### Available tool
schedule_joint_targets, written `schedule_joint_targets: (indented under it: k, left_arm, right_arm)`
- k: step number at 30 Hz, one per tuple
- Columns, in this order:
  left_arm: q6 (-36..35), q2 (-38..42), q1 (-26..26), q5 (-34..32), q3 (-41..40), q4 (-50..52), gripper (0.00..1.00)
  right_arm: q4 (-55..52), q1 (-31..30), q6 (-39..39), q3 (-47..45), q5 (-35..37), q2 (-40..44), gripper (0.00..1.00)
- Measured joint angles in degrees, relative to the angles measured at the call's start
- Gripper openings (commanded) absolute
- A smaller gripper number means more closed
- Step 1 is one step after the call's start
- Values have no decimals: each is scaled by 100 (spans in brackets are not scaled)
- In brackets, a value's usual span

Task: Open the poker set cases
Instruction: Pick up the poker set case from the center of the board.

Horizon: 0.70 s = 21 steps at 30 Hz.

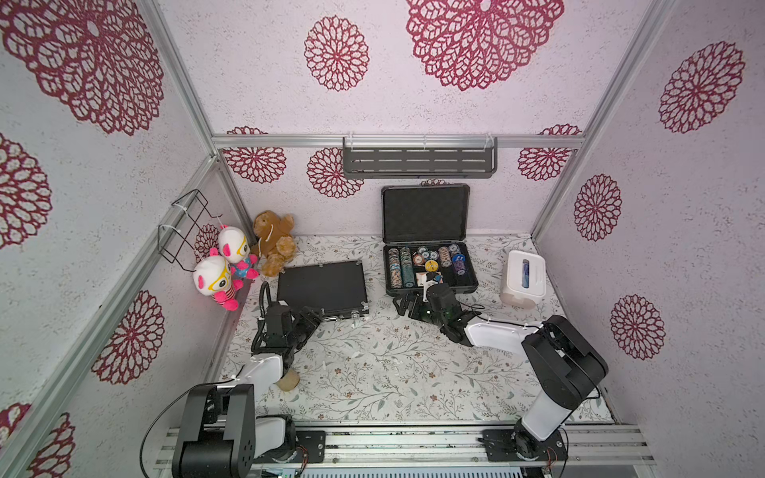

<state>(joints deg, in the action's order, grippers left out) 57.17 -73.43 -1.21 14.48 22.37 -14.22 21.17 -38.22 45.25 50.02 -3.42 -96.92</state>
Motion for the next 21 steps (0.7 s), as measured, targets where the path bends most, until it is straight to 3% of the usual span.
schedule_joint_targets:
  k: [12,21]
  left_arm:
    - [79,-450,0,-42,0,42,68]
    - [706,-487,39,-249,-173,-238,60]
  right_arm:
    - [85,20,98,-72,-2,0,99]
    - [107,37,153,-184,17,39,99]
